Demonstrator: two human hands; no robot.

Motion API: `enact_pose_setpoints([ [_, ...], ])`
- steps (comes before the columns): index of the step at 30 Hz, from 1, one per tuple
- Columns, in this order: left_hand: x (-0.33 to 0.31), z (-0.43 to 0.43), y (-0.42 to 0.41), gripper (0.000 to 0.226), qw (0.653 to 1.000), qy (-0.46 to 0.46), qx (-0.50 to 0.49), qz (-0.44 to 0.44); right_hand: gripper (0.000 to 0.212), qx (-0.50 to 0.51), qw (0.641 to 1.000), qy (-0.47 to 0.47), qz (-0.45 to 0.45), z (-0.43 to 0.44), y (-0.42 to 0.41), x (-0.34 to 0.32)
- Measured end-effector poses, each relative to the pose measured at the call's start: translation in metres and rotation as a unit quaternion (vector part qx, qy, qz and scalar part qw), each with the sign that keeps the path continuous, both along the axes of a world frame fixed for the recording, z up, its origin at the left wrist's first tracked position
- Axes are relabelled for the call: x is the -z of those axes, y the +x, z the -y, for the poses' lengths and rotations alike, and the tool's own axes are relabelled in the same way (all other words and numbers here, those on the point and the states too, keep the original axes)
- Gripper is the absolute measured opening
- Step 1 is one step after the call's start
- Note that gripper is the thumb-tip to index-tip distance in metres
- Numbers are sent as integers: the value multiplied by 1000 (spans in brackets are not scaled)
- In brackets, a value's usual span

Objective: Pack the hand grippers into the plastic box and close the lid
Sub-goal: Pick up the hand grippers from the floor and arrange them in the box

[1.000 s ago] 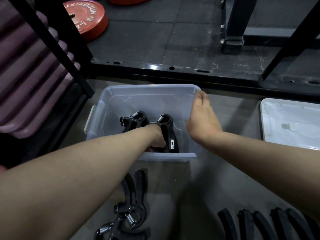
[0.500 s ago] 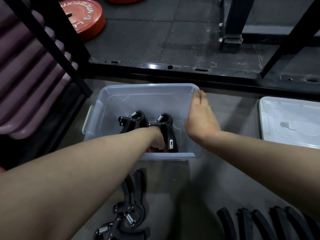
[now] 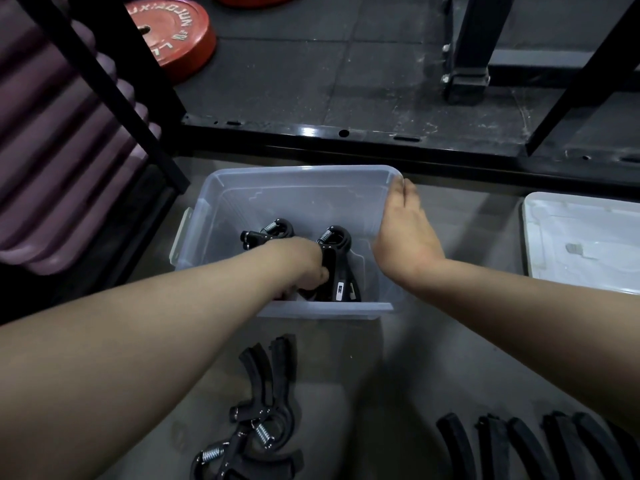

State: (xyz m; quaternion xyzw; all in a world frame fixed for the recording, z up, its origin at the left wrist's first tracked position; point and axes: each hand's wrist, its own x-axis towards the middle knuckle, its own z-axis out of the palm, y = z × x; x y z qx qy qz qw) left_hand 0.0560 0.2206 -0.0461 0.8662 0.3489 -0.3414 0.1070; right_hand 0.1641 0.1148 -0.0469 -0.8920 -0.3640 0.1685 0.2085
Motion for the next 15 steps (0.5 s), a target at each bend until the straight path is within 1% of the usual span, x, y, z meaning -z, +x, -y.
enact_pose_setpoints([
  [2,-1,-2,4,40,997,-22,-46,50,95,1,1000,-2,1,0,0,-1],
  [3,2,-1,6,42,993,-54,-79,62,95,2,1000,-4,2,0,0,-1],
  [5,10,7,9,44,982,-125,-130,50,94,0,1000,-7,0,1,0,-1],
  [6,13,12,10,43,980,-137,-136,45,94,-3,1000,-8,0,1,-1,-2],
  [9,23,22,17,36,984,-119,-124,51,92,-3,1000,-6,3,0,0,0],
  [12,24,27,29,26,978,-157,-133,41,91,-1,1000,-1,3,0,1,1],
  [15,24,31,38,37,963,-204,-177,-10,90,0,1000,2,-7,0,1,1],
])
